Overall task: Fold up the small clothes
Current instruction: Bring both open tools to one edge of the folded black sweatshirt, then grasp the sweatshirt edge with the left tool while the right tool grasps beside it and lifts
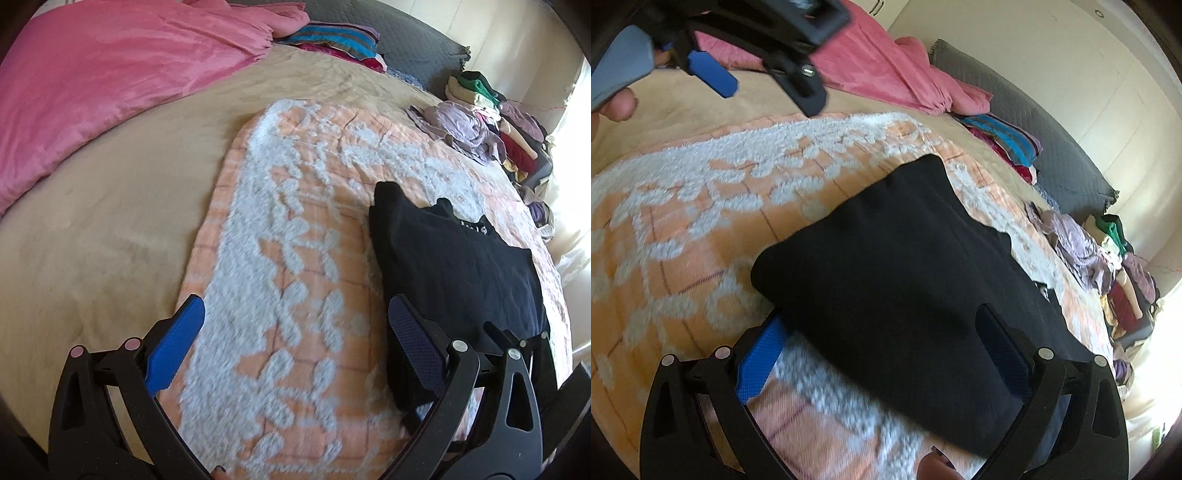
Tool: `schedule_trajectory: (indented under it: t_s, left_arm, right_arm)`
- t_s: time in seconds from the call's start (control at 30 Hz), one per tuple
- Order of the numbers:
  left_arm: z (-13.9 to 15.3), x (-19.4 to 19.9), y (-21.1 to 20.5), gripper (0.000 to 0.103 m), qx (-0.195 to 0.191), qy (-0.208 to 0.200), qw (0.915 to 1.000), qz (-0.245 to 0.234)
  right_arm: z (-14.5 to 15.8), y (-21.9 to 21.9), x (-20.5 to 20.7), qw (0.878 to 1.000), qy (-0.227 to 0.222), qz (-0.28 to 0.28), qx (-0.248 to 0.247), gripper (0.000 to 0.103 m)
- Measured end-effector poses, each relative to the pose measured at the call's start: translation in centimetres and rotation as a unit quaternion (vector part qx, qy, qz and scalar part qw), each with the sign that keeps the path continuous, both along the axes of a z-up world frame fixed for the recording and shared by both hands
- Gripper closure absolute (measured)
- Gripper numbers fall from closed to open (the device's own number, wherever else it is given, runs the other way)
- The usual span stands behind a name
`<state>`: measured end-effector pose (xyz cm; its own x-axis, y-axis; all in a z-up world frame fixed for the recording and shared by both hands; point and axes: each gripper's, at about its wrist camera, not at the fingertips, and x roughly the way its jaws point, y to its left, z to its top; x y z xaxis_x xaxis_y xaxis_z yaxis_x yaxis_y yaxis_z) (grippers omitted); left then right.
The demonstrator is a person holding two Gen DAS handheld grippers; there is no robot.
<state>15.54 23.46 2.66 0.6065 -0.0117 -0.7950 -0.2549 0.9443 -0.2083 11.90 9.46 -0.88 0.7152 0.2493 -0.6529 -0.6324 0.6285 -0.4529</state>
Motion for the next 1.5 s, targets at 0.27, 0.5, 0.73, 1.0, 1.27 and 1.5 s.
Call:
schedule_trajectory:
  t_s: [0.27, 0.5, 0.73, 1.0, 1.27, 1.5]
  left_arm:
    - [0.2, 3.5, -1.8, 0.010, 0.008, 0.010, 0.9993, -0.035]
    - [0.0, 5.8, -3.6, 0.010, 0.005, 0.020, 0.9976, -0.066]
    - [-0.8, 8.3, -4.4, 0.010, -0.090, 0.041, 0.9914, -0.085]
    - [-1.6, 10.6, -6.5, 0.010, -0.121, 0.071, 0.9856, -0.094]
    - [-1.1, 11.5, -9.7, 0.010, -0.142, 0.066, 0.9821, -0.104]
    - [1.0, 11.8, -12.9, 0.067, -0.112, 0.040, 0.9849, -0.126]
  right_arm:
    - [1.1, 0.3, -0.3, 0.999, -0.032, 0.001, 0.026, 0.028]
    - [2.5, -0.9, -0.2, 0.996, -0.005, 0.004, 0.087, 0.079]
    - [3.6, -2.3, -0.1, 0.989, 0.018, -0.001, 0.146, 0.088]
    - [5.9, -5.0, -1.0, 0.981, -0.019, -0.005, 0.191, 0.089]
    - [7.0, -7.3, -1.9, 0.976, -0.040, -0.006, 0.212, 0.089]
    - [7.5, -9.8, -1.3, 0.969, -0.050, -0.021, 0.239, 0.089]
